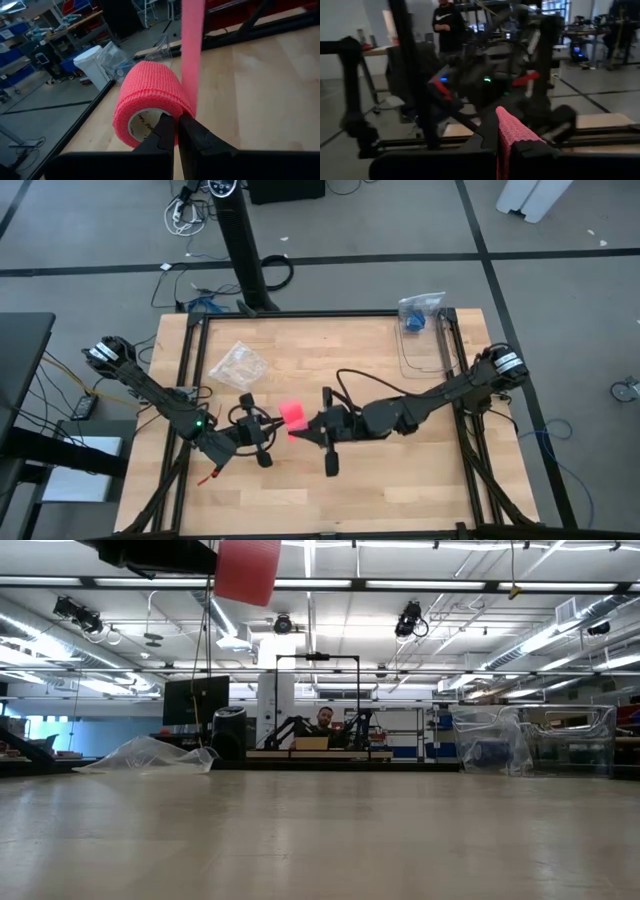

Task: Roll bandage
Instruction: Roll the pink bandage

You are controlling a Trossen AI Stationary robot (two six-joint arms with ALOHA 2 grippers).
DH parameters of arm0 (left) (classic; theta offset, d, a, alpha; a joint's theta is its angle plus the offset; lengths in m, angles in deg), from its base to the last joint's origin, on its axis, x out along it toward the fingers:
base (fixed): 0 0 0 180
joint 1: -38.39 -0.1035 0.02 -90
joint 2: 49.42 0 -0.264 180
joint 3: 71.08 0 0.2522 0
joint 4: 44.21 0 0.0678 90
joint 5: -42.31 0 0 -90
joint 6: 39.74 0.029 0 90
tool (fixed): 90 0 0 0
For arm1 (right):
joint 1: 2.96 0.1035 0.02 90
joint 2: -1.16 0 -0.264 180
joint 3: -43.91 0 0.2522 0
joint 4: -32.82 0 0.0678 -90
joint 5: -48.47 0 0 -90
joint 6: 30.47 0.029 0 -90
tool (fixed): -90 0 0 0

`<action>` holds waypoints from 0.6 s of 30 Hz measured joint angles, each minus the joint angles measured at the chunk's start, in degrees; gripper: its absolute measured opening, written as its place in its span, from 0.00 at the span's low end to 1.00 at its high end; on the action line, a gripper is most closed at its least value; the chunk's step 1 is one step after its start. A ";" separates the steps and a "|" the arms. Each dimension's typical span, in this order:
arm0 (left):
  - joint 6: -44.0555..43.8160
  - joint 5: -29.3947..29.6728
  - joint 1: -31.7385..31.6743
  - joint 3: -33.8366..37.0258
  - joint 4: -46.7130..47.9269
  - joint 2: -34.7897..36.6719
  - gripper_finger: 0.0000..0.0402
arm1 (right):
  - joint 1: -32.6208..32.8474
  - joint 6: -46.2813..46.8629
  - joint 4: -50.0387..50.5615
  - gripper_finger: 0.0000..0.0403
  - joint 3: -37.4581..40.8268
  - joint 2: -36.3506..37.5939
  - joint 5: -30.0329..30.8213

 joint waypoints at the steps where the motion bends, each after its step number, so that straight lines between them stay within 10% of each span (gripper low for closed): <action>1: 0.41 -0.59 0.00 0.00 -0.68 0.00 0.03 | -0.58 0.17 0.19 0.00 0.00 0.00 0.00; 18: 1.67 -5.04 0.13 -0.02 -5.08 0.02 0.03 | -6.99 5.82 7.11 0.08 -0.04 0.02 -2.00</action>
